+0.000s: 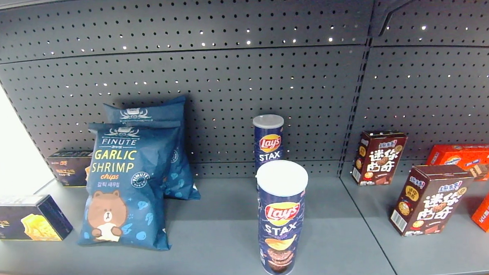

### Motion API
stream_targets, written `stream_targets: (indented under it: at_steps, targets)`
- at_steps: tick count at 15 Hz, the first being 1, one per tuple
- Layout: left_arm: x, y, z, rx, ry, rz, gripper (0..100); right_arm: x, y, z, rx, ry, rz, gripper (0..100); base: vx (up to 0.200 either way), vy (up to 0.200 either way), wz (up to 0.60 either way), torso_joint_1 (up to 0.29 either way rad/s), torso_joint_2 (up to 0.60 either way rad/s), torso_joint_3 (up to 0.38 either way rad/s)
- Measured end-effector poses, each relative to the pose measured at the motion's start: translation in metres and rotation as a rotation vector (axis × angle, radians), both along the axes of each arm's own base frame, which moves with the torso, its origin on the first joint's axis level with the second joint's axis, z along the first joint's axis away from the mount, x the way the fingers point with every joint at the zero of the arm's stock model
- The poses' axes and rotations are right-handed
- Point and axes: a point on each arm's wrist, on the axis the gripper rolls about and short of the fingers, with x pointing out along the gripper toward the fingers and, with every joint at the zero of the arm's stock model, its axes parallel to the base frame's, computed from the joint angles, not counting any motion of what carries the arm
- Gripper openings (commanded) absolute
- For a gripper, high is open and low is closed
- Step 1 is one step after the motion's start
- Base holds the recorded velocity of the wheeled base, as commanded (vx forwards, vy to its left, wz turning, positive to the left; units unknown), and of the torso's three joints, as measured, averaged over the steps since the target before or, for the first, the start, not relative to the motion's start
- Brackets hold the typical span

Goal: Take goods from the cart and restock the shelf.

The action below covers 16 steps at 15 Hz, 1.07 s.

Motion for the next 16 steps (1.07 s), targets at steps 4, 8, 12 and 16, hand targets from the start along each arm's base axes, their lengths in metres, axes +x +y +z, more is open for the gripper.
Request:
stream_targets:
  at_steps: [4, 8, 12, 16]
  targets:
    - [-0.0046, -0.0013, -0.0012, -0.004, -0.062, 0.083, 100, -0.0031, -0.0003, -0.0008, 0.001, -0.042, 0.013, 100, 0.0, 0.0, 0.0, 0.0, 0.0, 0.0]
    - [-0.0061, -0.0014, -0.0015, -0.005, -0.082, 0.088, 100, -0.0037, -0.0003, -0.001, 0.0, -0.05, 0.015, 100, 0.0, 0.0, 0.0, 0.0, 0.0, 0.0]
    - [-0.0063, -0.0014, -0.0016, -0.005, -0.085, 0.088, 100, -0.0039, -0.0002, -0.001, 0.0, -0.051, 0.016, 100, 0.0, 0.0, 0.0, 0.0, 0.0, 0.0]
    - [-0.0063, -0.0014, -0.0016, -0.005, -0.086, 0.088, 100, -0.004, -0.0002, -0.001, 0.0, -0.052, 0.016, 100, 0.0, 0.0, 0.0, 0.0, 0.0, 0.0]
